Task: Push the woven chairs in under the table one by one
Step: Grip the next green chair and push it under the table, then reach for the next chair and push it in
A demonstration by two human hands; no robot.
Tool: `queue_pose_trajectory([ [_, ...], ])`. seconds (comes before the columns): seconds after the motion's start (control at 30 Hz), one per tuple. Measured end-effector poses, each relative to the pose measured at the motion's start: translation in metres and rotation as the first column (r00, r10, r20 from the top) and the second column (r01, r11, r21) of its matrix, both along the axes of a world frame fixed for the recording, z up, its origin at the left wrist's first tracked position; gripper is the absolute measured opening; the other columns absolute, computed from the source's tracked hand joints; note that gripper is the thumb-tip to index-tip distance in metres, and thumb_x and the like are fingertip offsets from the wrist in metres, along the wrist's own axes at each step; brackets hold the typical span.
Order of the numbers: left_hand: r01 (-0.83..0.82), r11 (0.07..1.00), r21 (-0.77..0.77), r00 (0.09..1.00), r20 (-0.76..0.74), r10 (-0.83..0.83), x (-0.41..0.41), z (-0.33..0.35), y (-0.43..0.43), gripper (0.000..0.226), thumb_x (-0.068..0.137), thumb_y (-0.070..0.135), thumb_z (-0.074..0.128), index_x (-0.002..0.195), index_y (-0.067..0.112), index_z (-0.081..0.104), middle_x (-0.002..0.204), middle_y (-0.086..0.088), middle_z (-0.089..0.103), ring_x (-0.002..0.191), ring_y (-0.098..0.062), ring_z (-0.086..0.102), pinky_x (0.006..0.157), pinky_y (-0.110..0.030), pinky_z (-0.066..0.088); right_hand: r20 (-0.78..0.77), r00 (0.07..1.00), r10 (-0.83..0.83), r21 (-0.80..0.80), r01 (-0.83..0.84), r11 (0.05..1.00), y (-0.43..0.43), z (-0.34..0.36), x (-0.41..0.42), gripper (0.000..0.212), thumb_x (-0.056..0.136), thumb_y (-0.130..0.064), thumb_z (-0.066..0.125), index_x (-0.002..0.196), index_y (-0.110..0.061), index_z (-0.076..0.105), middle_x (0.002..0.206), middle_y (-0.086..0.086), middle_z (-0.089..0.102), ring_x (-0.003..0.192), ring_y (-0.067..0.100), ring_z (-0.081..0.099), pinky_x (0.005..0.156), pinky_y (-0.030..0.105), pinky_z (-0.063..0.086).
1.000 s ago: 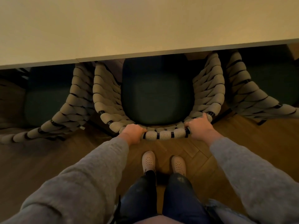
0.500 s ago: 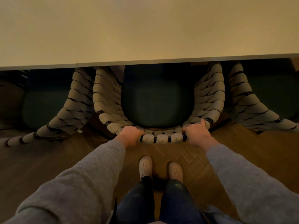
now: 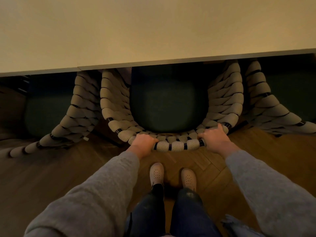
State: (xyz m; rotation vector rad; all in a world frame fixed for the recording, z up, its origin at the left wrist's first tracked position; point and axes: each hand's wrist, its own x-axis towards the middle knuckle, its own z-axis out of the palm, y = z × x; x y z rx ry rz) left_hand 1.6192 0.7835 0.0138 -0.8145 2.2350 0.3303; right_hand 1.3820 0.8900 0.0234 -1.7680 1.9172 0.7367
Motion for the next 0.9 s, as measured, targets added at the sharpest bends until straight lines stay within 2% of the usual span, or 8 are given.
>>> queue_pose_trajectory([
  [0.3,-0.018,1.0,-0.006,0.998,0.057,0.018,-0.001,-0.006,0.006,0.052,0.095,0.019,0.055,0.143,0.03,0.039,0.124,0.0,0.059,0.117,-0.021,0.054,0.107,-0.046,0.038,-0.008,1.0,-0.015,0.001,0.015,1.0,0.007,-0.002,0.002,0.029,0.092,-0.022,0.058,0.119,-0.032,0.056,0.107,-0.005,0.06,0.115,0.021,0.055,0.115,0.056,0.015],
  [0.57,-0.037,0.999,-0.028,0.999,0.036,0.038,-0.001,-0.006,0.003,0.049,0.095,0.021,0.054,0.141,0.03,0.041,0.122,0.001,0.06,0.115,-0.021,0.055,0.107,-0.046,0.037,0.029,1.0,0.009,-0.015,-0.008,1.0,0.001,-0.003,-0.004,0.027,0.091,-0.023,0.058,0.116,-0.033,0.057,0.102,-0.006,0.06,0.111,0.02,0.056,0.113,0.054,0.019],
  [0.7,-0.042,0.996,-0.081,0.999,0.032,0.044,-0.001,-0.007,0.009,0.053,0.094,0.019,0.055,0.143,0.027,0.037,0.13,0.0,0.058,0.124,-0.023,0.052,0.116,-0.054,0.02,0.027,1.0,0.008,-0.019,-0.008,1.0,0.002,-0.004,-0.004,0.03,0.091,-0.023,0.059,0.119,-0.034,0.057,0.107,-0.006,0.06,0.114,0.019,0.054,0.114,0.052,0.02],
  [0.8,-0.088,0.985,-0.149,0.996,-0.035,0.084,0.003,-0.007,0.018,0.066,0.092,0.018,0.059,0.149,0.024,0.026,0.147,-0.007,0.042,0.138,-0.027,0.036,0.117,-0.058,0.01,0.041,0.999,-0.013,0.027,0.012,1.0,0.003,-0.006,-0.005,0.048,0.087,-0.029,0.063,0.134,-0.034,0.049,0.123,-0.003,0.058,0.125,0.021,0.048,0.116,0.057,0.015],
  [0.9,-0.163,0.969,-0.184,0.979,-0.15,0.137,0.01,-0.002,0.031,0.078,0.091,0.016,0.061,0.153,0.027,0.015,0.158,-0.01,0.021,0.147,-0.029,0.014,0.118,-0.058,0.005,0.098,0.995,-0.028,0.131,0.015,0.991,-0.004,-0.004,-0.003,0.089,0.08,-0.057,0.067,0.152,-0.034,0.02,0.149,0.005,0.039,0.14,0.028,0.033,0.116,0.063,0.008],
])
